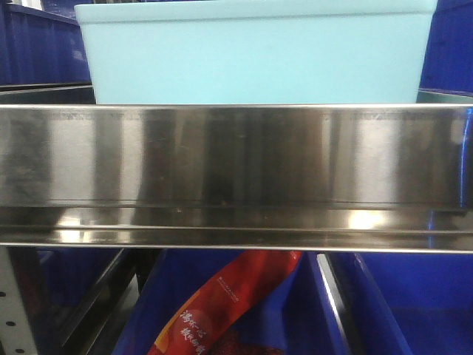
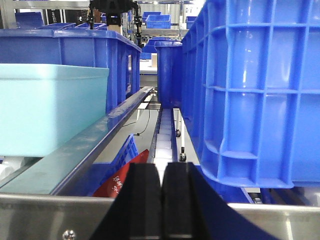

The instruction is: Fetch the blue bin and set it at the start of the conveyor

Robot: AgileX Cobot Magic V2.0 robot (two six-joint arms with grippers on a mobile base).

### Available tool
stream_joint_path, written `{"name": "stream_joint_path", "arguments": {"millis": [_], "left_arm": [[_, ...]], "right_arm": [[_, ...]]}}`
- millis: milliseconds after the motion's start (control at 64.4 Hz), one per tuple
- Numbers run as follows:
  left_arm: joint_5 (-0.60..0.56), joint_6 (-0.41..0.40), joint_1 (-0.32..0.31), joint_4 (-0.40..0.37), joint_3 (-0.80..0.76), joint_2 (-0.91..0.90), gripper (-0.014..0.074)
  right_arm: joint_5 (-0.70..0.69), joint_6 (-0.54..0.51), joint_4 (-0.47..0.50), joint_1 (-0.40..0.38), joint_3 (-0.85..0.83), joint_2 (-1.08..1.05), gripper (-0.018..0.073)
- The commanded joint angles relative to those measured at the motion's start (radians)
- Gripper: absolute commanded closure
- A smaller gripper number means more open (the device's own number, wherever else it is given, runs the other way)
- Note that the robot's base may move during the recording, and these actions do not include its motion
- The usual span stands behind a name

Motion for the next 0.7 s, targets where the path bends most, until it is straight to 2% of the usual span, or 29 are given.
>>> {"name": "stream_joint_path", "arguments": {"millis": [0, 419, 683], "left_arm": [[-0.016, 0.003, -0.007, -0.004, -0.004, -0.004, 0.0707], [-0.037, 0.003, -0.007, -0.004, -0.004, -0.004, 0.0707], [-0.100, 0.003, -0.007, -0.004, -0.004, -0.004, 0.0707]], "right_arm": [[-0.018, -0.009, 0.000, 0.002, -0.001, -0.003, 0.0721], [-0.018, -0.009, 0.000, 0.002, -0.001, -0.003, 0.0721], [-0.018, -0.009, 0.000, 0.002, -0.001, -0.003, 0.0721]]}}
